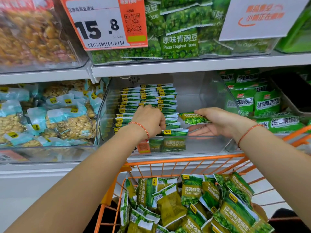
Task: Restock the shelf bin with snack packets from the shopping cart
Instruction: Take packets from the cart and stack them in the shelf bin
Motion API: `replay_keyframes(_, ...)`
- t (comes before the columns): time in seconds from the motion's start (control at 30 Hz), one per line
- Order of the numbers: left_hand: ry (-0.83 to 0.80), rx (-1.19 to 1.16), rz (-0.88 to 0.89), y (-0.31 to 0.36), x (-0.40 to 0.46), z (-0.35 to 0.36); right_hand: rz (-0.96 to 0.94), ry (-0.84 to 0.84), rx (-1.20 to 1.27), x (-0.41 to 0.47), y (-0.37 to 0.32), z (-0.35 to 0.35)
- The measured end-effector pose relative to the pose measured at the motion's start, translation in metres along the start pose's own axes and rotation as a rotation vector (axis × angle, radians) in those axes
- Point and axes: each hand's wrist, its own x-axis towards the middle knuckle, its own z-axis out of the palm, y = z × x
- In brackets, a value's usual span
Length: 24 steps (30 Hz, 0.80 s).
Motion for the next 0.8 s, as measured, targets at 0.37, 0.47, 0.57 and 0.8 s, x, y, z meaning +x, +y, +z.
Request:
replay_keyframes(0.37, 0.108, -0.121, -0.055, 0.001, -0.003, -0.011, -0.020, 0.063, -0.115, -0.003, -0.005, -0.002)
replay_keyframes(0.47, 0.065, -0.079, -0.052, 0.004, -0.004, -0.011, 0.002, 0.051, -0.195, -0.001, -0.005, 0.002)
replay_keyframes(0.57, 0.051, -0.082, -0.048, 0.004, -0.006, -0.006, 0.024, 0.016, -0.141, 0.000, -0.002, 0.008)
replay_keyframes(0.8, 0.067, 0.007, 0.000, 0.007, -0.010, -0.002, 0.001, -0.013, -0.167, -0.009, -0.008, 0.013)
